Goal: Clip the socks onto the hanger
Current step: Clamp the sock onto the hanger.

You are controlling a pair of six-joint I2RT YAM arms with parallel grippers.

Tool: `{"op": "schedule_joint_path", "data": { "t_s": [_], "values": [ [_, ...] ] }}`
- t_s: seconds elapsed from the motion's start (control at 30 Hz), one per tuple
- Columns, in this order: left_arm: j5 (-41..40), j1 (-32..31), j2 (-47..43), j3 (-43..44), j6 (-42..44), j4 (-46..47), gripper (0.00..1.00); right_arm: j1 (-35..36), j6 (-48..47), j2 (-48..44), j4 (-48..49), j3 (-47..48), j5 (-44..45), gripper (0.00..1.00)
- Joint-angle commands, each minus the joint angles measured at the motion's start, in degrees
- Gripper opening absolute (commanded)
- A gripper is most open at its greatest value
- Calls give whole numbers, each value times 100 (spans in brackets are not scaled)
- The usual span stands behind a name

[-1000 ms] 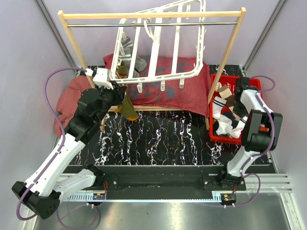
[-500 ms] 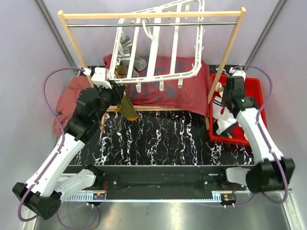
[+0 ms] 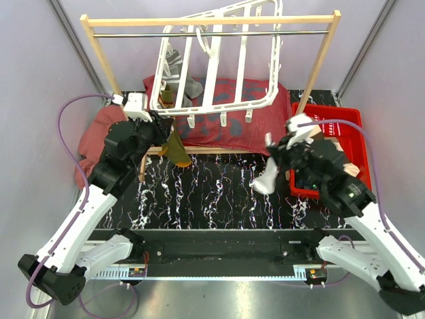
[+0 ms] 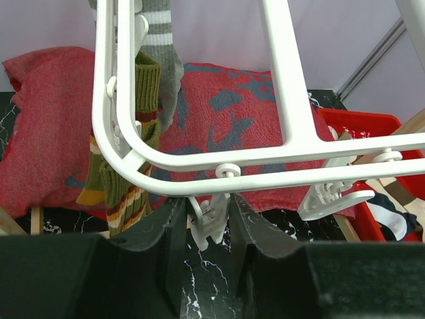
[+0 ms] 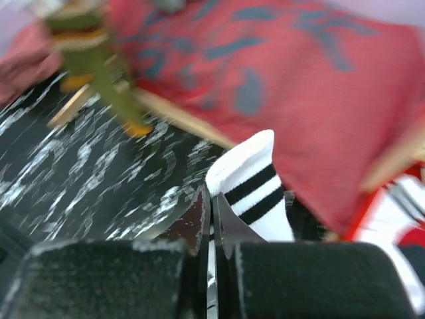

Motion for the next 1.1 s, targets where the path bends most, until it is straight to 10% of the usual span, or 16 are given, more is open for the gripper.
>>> {"op": "schedule_joint_path", "data": {
  "t_s": [0.0,0.33,0.57,1.07],
  "values": [
    [110,49,14,154,-196,-409,0,1675,77,212,534,-337,810,0],
    [251,163,14,163,-390,-453,0,4852,-915,2309,3317,-803,3914,0],
    [251,216,-56,180,-381,-471,0,4977,-2293,3349,5717,-707,4039,0],
    [848,506,-56,171,-609,-374,0,4073,-2393,4431,5774,444,2176,0]
  ]
}}
